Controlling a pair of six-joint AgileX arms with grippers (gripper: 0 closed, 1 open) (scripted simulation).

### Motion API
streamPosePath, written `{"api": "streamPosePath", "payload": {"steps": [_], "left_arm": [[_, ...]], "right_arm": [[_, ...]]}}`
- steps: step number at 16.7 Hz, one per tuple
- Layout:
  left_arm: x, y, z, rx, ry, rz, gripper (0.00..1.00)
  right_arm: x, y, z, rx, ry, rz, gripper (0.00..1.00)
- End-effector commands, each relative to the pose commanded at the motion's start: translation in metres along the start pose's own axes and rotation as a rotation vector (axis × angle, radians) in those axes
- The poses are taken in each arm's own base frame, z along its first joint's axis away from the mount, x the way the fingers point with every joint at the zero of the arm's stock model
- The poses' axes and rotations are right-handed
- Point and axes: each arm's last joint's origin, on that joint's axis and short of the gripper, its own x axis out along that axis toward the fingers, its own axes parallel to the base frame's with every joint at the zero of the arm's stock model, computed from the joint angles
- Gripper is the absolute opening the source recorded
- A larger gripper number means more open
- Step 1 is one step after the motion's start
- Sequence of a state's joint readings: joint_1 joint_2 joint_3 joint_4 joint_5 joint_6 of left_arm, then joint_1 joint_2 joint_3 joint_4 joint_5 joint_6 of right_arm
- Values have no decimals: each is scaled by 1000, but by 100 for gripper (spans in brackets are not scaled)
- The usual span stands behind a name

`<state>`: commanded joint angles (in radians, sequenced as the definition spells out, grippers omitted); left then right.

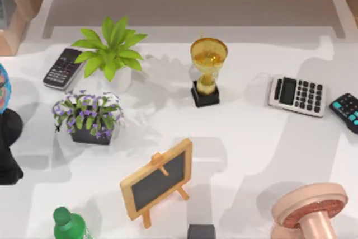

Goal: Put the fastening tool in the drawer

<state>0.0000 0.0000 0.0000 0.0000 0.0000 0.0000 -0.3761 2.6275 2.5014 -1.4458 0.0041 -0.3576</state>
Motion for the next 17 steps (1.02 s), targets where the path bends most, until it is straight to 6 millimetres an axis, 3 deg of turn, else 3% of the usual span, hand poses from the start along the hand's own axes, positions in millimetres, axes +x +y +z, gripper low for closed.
{"api": "streamPosePath", "payload": {"steps": [5, 7, 11, 13, 15, 17], "left_arm": [[0, 0, 0, 0, 0, 0, 100], [0, 0, 0, 0, 0, 0, 100], [0, 0, 0, 0, 0, 0, 100], [0, 0, 0, 0, 0, 0, 100], [0, 0, 0, 0, 0, 0, 100], [0, 0, 0, 0, 0, 0, 100]], "right_arm": [[0, 3, 1, -2, -3, 0, 0], [-21, 3, 1, 14, -62, -21, 0], [-99, 1, -17, 107, -220, -98, 0], [-125, 0, -26, 150, -277, -128, 0], [-133, 0, -29, 165, -297, -140, 0], [-119, 0, -24, 144, -268, -126, 0]]}}
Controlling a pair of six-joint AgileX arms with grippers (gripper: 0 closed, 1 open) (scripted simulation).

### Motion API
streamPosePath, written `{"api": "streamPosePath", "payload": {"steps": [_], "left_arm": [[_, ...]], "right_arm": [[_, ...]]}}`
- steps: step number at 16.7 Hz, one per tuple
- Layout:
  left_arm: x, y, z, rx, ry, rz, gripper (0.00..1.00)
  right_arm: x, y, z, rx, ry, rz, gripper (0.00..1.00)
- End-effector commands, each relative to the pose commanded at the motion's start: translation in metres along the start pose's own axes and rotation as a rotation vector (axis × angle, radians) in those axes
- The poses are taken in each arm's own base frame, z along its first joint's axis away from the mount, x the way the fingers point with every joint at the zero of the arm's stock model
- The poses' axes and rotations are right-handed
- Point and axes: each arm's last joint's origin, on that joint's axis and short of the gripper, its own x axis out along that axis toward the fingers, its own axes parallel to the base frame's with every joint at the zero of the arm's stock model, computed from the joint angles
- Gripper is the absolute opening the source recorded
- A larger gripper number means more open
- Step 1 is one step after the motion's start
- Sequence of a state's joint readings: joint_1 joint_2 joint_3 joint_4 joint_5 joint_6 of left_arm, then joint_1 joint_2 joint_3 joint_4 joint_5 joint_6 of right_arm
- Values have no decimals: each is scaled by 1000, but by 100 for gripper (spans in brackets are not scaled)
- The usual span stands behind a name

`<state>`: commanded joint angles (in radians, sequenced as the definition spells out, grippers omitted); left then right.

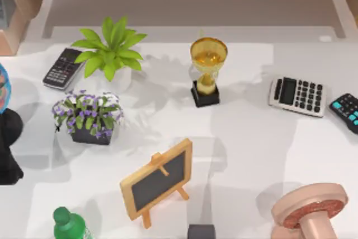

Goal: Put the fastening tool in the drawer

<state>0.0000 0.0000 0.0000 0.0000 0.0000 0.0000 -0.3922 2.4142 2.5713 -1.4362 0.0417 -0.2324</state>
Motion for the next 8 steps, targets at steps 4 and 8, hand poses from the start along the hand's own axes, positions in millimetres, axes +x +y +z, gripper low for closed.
{"api": "streamPosePath", "payload": {"steps": [4, 8], "left_arm": [[0, 0, 0, 0, 0, 0, 100], [0, 0, 0, 0, 0, 0, 100]], "right_arm": [[77, 13, -1, -97, 146, 76, 0], [130, 17, -12, -144, 268, 126, 0]]}}
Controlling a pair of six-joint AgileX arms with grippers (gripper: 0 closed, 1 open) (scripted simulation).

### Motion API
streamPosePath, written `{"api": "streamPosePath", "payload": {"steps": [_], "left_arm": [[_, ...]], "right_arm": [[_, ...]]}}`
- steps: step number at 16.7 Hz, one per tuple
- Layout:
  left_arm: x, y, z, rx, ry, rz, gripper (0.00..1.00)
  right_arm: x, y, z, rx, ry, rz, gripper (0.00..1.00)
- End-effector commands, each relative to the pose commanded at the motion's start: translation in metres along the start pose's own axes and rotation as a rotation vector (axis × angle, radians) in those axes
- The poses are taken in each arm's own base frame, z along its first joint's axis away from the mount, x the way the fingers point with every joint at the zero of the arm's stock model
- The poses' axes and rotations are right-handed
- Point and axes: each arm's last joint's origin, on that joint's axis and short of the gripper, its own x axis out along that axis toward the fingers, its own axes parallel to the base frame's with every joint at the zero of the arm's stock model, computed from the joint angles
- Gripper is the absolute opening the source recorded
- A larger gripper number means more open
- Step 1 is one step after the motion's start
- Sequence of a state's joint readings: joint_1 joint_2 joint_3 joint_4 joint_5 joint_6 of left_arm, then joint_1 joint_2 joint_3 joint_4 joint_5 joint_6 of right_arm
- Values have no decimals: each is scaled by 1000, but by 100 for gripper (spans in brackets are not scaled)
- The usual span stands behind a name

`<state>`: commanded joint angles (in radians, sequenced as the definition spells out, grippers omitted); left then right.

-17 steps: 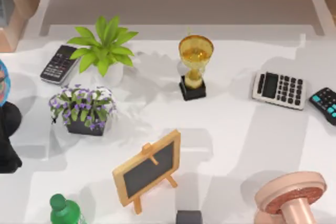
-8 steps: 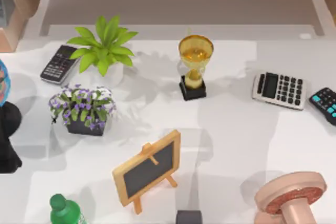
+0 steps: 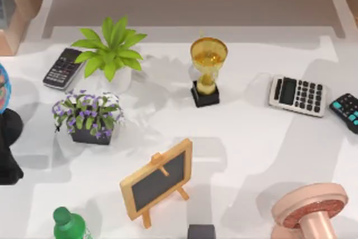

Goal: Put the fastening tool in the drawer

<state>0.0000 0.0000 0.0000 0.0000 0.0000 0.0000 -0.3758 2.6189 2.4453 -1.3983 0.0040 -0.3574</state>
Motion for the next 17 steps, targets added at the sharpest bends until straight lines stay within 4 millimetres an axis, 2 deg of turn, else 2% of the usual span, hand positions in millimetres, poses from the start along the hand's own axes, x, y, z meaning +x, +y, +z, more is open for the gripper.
{"api": "streamPosePath", "payload": {"steps": [4, 17], "left_arm": [[0, 0, 0, 0, 0, 0, 100], [0, 0, 0, 0, 0, 0, 100]], "right_arm": [[0, 0, 0, 0, 0, 0, 0], [0, 0, 0, 0, 0, 0, 98]]}}
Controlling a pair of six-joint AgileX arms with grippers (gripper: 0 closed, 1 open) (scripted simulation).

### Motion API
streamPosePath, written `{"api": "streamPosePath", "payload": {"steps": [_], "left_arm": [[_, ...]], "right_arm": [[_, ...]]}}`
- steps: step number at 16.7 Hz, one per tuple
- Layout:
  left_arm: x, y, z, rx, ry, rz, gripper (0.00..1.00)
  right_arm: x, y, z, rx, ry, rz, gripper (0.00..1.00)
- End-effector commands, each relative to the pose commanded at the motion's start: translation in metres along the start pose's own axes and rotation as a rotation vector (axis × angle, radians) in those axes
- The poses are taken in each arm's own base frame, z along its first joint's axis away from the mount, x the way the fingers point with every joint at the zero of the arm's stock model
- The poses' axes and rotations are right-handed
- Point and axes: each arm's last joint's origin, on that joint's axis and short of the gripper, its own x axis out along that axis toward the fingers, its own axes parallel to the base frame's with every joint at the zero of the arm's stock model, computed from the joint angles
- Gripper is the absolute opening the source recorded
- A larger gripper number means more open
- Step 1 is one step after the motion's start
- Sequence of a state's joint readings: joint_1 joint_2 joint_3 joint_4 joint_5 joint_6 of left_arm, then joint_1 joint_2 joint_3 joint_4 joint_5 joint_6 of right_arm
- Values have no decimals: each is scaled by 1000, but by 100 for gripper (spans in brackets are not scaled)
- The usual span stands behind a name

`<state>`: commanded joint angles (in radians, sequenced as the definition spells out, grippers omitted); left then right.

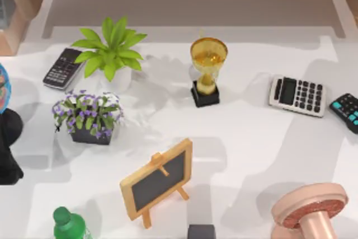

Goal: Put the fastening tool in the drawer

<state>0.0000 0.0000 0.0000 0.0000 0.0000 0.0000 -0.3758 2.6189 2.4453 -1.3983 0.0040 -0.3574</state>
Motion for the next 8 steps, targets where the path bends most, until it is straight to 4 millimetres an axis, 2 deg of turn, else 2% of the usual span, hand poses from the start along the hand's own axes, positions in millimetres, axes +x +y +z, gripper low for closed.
{"api": "streamPosePath", "payload": {"steps": [8], "left_arm": [[0, 0, 0, 0, 0, 0, 100]], "right_arm": [[0, 0, 0, 0, 0, 0, 100]]}}
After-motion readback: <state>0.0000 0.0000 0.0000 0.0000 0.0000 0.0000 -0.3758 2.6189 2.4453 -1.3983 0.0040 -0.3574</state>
